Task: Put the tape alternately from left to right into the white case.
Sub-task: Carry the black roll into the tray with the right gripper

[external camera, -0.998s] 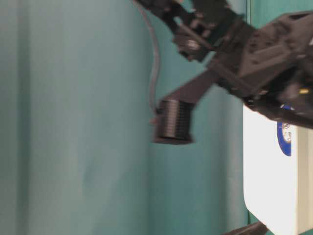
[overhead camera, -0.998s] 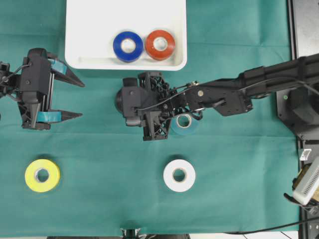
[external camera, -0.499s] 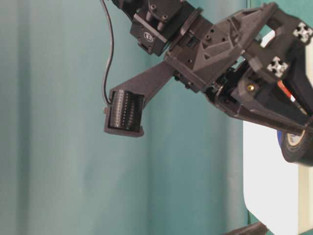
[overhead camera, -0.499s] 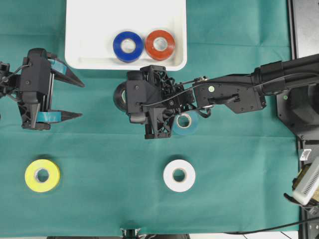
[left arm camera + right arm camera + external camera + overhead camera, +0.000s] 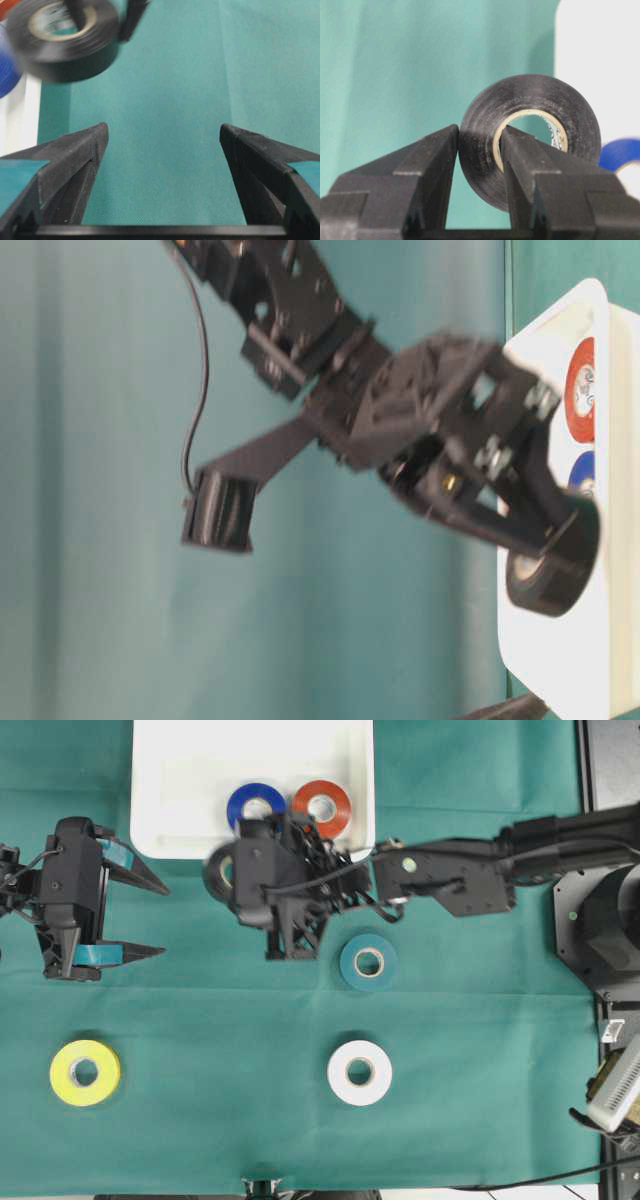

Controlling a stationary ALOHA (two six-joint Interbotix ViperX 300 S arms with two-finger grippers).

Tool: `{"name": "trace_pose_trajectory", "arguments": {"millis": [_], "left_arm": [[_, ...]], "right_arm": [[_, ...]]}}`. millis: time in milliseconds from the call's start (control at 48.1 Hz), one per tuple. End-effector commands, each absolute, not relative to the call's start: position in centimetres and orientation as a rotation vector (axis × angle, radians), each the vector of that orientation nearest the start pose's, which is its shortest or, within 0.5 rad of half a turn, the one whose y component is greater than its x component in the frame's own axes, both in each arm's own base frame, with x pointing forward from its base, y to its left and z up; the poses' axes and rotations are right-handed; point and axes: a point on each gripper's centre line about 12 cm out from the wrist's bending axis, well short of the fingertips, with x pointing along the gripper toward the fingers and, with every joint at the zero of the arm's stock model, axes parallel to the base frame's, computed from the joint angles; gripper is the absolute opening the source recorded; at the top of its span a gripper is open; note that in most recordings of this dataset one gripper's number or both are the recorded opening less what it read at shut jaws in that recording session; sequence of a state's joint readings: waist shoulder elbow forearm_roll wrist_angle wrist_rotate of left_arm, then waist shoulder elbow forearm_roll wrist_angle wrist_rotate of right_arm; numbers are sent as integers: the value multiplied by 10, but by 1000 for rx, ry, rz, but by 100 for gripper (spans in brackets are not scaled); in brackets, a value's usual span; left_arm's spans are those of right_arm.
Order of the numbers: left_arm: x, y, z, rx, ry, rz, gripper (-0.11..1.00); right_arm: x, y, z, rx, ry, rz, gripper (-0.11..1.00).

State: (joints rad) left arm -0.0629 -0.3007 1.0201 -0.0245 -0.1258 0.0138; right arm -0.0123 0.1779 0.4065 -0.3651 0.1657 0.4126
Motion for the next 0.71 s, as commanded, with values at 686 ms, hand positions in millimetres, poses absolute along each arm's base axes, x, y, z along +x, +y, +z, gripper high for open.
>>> {"name": "trace_pose_trajectory", "arguments": {"millis": [686], "left_arm": [[294,-18,174,4,565,-52,98]], "right_arm": [[492,-79,174,-3,618,-168,2]]}}
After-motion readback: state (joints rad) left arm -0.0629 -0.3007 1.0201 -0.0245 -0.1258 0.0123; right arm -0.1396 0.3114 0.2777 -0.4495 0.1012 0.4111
